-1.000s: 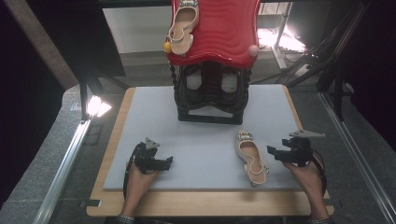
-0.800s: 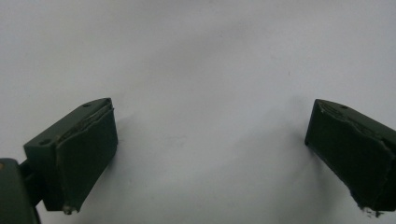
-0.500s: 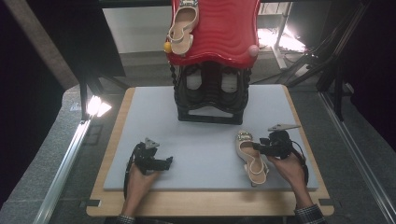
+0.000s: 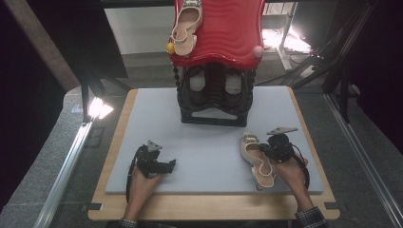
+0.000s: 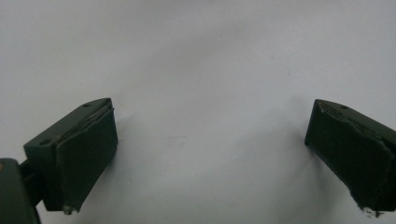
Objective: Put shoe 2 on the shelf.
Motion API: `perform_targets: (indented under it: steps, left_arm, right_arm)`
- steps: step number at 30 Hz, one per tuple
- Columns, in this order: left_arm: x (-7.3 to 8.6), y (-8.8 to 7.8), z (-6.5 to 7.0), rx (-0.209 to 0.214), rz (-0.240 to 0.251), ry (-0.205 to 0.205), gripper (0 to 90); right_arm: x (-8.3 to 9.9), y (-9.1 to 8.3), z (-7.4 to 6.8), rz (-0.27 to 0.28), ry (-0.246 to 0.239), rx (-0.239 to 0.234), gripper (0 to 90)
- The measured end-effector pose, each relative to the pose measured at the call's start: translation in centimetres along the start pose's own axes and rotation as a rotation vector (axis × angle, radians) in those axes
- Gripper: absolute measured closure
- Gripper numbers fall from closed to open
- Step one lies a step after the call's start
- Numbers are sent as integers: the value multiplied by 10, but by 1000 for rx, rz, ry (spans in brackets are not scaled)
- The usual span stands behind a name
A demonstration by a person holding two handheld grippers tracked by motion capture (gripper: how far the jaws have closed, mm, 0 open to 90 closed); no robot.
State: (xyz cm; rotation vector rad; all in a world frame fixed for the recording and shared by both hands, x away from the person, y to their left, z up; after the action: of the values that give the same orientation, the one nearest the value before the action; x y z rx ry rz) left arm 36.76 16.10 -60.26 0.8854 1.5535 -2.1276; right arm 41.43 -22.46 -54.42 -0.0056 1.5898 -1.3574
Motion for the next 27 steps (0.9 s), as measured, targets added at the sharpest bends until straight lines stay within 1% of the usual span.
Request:
perform_targets:
  steps: [7, 9, 17, 22, 27]
  left_arm:
    - [0, 0, 0, -1, 0, 1, 23]
    - [0, 0, 0, 0, 0, 0, 23]
    - [0, 0, 0, 0, 0, 0, 23]
    - [0, 0, 0, -1, 1, 0, 23]
    - [0, 0, 0, -1, 4, -4, 23]
  right_arm:
    - [0, -3, 4, 45, 37, 10, 881]
    - [-3, -6, 7, 65, 50, 18, 881]
    - [-19, -24, 18, 127, 56, 85, 882]
    - [-27, -32, 24, 161, 73, 99, 884]
    - [-37, -40, 29, 192, 79, 108, 884]
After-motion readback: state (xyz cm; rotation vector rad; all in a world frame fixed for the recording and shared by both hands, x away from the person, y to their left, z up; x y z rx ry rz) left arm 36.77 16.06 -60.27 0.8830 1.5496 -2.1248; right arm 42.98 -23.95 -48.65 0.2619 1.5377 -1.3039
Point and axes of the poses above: each handheld gripper's, and its own axes: y roughly forward along the jaws, x roughly out of its underside, z roughly to its right, the point moved 7 cm from there along y, roughly forward along the jaws, and after that the axes turned 12 degrees about -y, right-handed, at the moved point
